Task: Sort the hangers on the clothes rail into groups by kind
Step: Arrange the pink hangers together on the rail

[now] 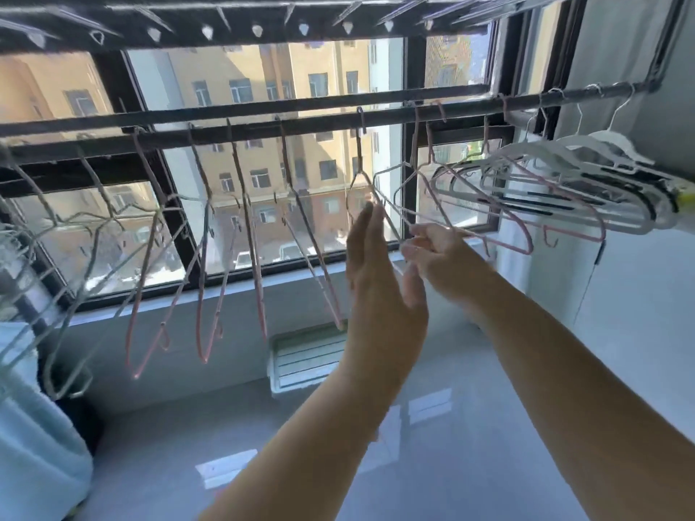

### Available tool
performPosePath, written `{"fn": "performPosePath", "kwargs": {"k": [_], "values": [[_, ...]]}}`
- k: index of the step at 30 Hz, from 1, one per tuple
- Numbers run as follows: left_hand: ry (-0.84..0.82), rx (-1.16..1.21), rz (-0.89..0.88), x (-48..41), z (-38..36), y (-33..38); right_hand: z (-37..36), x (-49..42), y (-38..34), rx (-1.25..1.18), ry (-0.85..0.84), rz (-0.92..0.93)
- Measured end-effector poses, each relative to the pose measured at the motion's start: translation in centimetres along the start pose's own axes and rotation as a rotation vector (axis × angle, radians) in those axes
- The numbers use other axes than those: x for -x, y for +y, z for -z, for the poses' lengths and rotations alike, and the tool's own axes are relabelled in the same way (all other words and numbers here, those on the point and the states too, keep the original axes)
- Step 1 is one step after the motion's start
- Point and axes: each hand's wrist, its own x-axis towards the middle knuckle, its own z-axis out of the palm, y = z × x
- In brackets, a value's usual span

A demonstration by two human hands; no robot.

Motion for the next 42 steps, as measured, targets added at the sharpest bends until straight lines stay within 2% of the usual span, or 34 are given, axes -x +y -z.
{"fn": "performPosePath", "kwargs": {"k": [2,3,5,8,10,14,18,21,24,32,37,42], "values": [[-0.163,0.03,0.123,0.5,-1.9,0.6,-0.1,-1.3,1.2,-0.263,-0.102,-0.053],[-0.175,0.045,0.19,0.7,-2.8,0.4,0.0,-1.7,1.8,-0.379,-0.151,-0.065],[-0.091,0.032,0.268,0.9,-4.1,0.1,0.7,-2.3,2.7,-0.499,-0.237,-0.031],[0.064,0.054,0.324,2.0,-5.9,-0.1,1.5,-2.6,3.2,-0.569,-0.305,0.051],[0.124,0.093,0.289,2.3,-7.4,0.2,2.2,-3.1,2.8,-0.615,-0.348,0.091],[0.27,0.04,0.256,0.6,-9.6,0.6,3.5,-4.6,1.9,-0.557,-0.378,0.174],[0.27,-0.024,0.29,-2.1,-9.4,0.8,3.5,-6.0,-0.1,-0.586,-0.35,0.233],[0.221,0.002,0.336,-3.3,-9.4,0.9,3.3,-7.9,-1.4,-0.625,-0.309,0.167],[0.142,0.041,0.489,-2.5,-9.4,0.0,2.9,-8.9,-1.5,-0.632,-0.28,0.052],[0.079,0.107,0.829,1.3,-6.5,-6.3,2.4,-2.6,3.8,-0.586,-0.199,-0.068],[-0.015,-0.073,0.915,2.8,-4.0,-11.6,2.3,0.8,8.4,-0.722,-0.172,-0.187],[-0.18,-0.371,0.93,5.1,-1.4,-15.4,2.6,2.9,13.1,-0.887,-0.164,-0.376]]}}
